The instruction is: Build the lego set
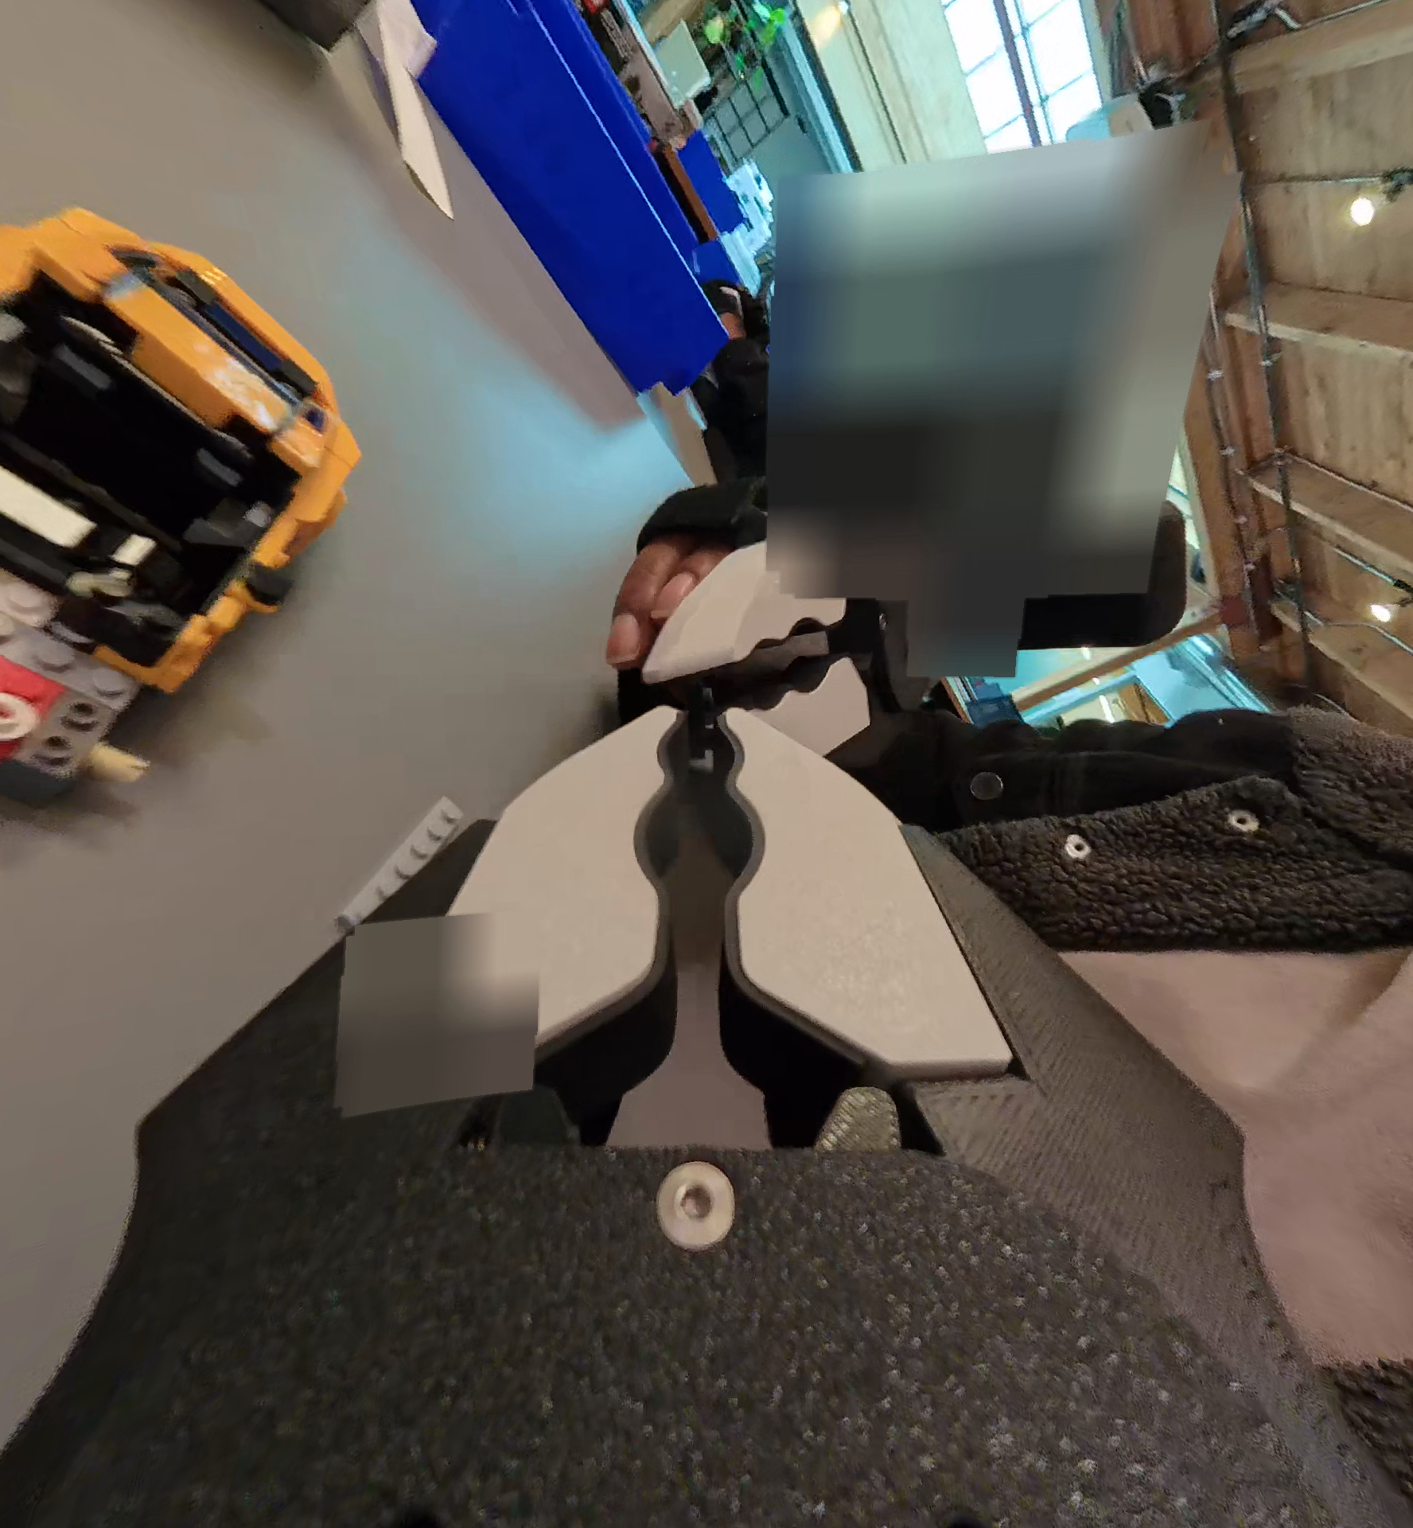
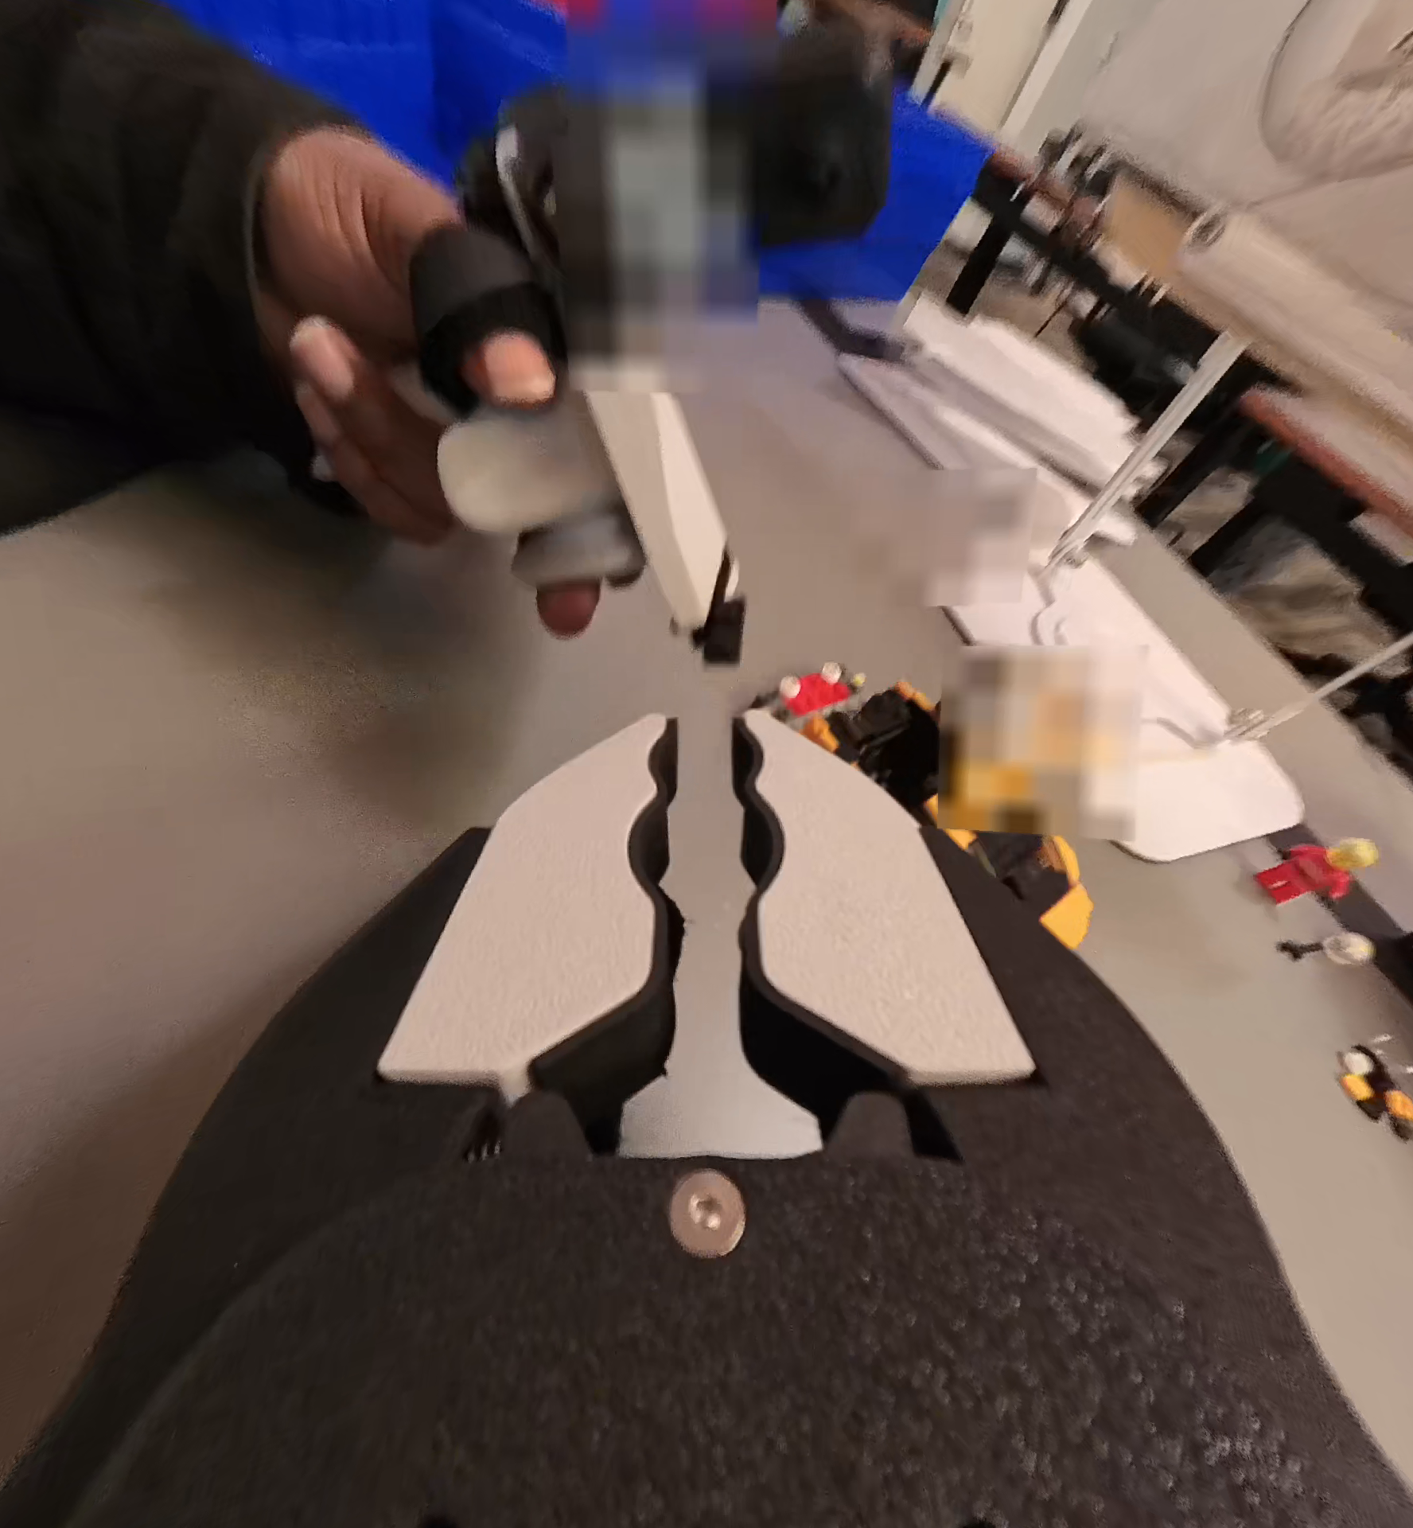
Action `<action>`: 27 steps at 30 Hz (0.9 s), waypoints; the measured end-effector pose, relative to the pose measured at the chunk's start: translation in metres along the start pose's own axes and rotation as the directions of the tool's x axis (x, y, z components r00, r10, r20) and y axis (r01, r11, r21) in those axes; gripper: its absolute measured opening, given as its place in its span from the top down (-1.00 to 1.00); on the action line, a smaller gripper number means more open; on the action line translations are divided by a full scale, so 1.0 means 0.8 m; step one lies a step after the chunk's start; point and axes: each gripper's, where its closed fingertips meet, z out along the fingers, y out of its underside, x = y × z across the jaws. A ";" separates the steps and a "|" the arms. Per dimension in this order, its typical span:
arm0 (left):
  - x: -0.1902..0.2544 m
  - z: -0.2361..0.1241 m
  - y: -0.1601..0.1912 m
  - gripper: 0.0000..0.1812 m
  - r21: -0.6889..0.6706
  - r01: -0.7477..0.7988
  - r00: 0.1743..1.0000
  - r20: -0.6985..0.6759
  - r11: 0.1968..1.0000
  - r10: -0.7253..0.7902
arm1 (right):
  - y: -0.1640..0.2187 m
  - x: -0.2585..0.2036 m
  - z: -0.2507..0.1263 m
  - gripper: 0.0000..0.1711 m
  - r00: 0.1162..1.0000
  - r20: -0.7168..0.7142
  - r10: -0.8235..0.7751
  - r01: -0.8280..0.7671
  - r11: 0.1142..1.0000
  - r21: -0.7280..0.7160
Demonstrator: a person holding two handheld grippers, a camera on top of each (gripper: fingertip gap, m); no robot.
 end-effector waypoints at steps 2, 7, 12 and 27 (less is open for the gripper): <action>-0.012 -0.015 -0.009 0.95 0.026 -0.003 0.998 0.056 1.000 0.001 | 0.021 -0.006 0.009 0.81 0.997 0.076 0.020 -0.012 0.994 -0.108; -0.038 -0.036 -0.016 0.95 0.071 0.052 0.991 0.117 0.996 -0.061 | 0.061 -0.025 0.036 0.82 0.963 0.264 0.052 0.052 0.927 -0.372; -0.043 -0.037 -0.016 0.95 0.078 0.069 0.990 0.114 0.995 -0.078 | 0.074 -0.031 0.046 0.83 0.913 0.382 0.142 0.087 0.849 -0.522; -0.042 -0.024 -0.010 0.95 0.108 0.194 0.981 -0.010 0.975 -0.194 | 0.034 0.017 0.002 0.92 0.962 0.198 0.186 -0.100 0.920 -0.379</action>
